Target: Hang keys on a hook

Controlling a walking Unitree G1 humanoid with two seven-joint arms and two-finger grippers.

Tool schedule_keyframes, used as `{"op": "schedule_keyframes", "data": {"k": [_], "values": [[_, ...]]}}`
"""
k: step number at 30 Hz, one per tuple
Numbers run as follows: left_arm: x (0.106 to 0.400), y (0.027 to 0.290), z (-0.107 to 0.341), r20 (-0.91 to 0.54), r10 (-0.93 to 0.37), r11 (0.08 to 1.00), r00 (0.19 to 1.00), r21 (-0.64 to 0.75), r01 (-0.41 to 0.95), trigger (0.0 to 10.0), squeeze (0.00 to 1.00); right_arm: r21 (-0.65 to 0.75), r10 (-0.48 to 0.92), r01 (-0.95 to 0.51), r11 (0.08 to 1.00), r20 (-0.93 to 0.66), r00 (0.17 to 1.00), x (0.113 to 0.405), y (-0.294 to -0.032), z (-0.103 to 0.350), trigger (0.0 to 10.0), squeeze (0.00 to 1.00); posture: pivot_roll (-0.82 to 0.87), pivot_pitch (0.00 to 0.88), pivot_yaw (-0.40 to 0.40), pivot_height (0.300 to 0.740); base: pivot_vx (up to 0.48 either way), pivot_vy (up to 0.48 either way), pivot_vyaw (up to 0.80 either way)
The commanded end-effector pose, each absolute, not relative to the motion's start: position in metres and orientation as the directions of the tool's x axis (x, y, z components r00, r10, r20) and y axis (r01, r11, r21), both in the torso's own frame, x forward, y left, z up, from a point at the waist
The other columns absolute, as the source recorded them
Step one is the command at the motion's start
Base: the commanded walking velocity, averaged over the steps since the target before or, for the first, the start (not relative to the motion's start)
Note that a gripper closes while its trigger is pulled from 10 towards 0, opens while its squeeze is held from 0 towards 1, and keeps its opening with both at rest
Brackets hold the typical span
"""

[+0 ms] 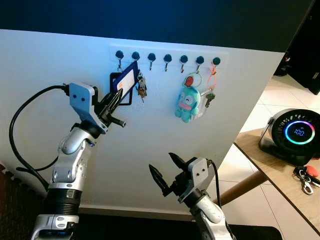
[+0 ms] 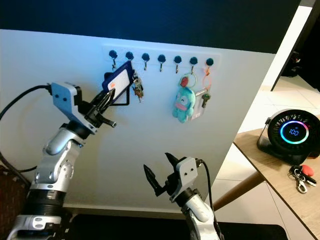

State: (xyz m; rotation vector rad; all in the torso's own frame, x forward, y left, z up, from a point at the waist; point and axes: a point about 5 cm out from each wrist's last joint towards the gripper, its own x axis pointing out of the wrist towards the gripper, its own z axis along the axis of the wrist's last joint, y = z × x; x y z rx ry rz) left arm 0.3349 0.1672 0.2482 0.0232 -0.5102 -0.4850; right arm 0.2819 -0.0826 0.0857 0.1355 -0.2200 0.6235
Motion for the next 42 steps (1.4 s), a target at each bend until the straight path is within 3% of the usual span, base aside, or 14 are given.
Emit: {"op": "schedule_keyframes", "data": {"k": [1,42], "values": [[0.333,0.176,0.249,0.467,-0.427,0.901,0.774,0.152,0.406,10.0,0.0,0.061,0.565,-0.591,0.804,0.23,0.792,0.282,-0.084,0.084,10.0,0.0,0.1,0.061,-0.065,0.74,0.0,0.0,0.0],[0.326,0.148,0.267,0.52,-0.535,0.822,0.666,0.14,0.552,10.0,0.0,0.066,0.566,-0.593,0.803,0.232,0.791,0.282,-0.082,0.084,10.0,0.0,0.11,0.054,-0.06,0.74,0.0,0.0,0.0]]}}
